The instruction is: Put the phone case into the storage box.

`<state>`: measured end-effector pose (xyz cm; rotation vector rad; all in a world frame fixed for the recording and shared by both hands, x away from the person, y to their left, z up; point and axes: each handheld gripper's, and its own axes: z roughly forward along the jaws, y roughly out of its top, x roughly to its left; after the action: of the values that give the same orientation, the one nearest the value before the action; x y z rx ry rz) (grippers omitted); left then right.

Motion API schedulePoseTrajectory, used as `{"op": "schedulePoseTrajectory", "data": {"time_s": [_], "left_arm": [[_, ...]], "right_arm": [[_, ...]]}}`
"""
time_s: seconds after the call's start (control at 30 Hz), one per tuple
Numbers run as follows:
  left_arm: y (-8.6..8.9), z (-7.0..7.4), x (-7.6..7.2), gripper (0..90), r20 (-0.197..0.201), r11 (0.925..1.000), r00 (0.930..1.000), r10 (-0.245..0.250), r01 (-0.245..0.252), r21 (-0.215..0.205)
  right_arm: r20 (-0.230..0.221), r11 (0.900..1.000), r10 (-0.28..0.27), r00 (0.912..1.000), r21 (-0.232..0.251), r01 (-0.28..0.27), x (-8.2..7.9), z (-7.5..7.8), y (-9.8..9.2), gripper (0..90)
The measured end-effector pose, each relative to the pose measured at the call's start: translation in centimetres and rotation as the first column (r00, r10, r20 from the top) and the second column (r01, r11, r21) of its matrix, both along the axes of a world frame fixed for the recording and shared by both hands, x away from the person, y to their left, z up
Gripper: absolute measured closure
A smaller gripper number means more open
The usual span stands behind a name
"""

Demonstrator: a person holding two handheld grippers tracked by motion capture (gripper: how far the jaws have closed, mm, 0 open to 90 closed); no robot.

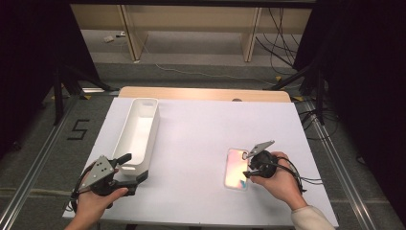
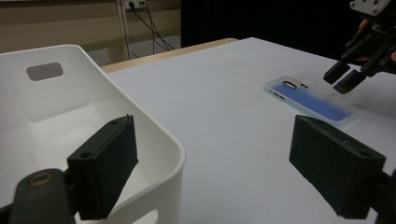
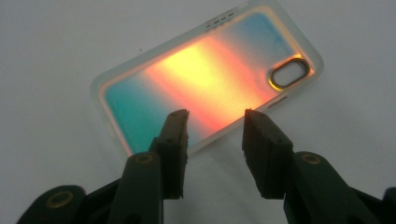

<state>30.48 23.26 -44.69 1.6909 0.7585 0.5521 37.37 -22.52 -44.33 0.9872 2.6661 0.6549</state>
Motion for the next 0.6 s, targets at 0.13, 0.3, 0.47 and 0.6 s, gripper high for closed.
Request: {"op": "schedulePoseTrajectory", "data": {"time_s": [0.13,0.3,0.47,0.6], "left_arm": [[-0.02,0.01,-0.03,14.4,-0.003,1.0000,1.0000,0.002,-0.002,0.000],[-0.05,-0.04,-0.05,14.5,-0.008,0.9999,1.0000,0.001,-0.001,-0.012],[0.00,0.01,-0.02,14.4,-0.002,1.0000,1.0000,0.002,-0.002,0.001],[-0.05,-0.04,-0.05,14.4,-0.009,0.9999,1.0000,0.000,0.000,-0.013]], "right_arm": [[-0.035,0.998,-0.057,0.9978,-0.011,0.056,-0.07,0.18,0.13,59.1],[-0.066,0.994,-0.105,0.9923,-0.005,0.105,-0.06,0.10,0.14,58.6],[-0.066,0.997,-0.071,0.9953,-0.010,0.070,-0.20,0.41,0.41,58.0],[-0.079,0.999,-0.026,0.9965,-0.020,0.025,-0.43,0.49,0.86,56.6]]}}
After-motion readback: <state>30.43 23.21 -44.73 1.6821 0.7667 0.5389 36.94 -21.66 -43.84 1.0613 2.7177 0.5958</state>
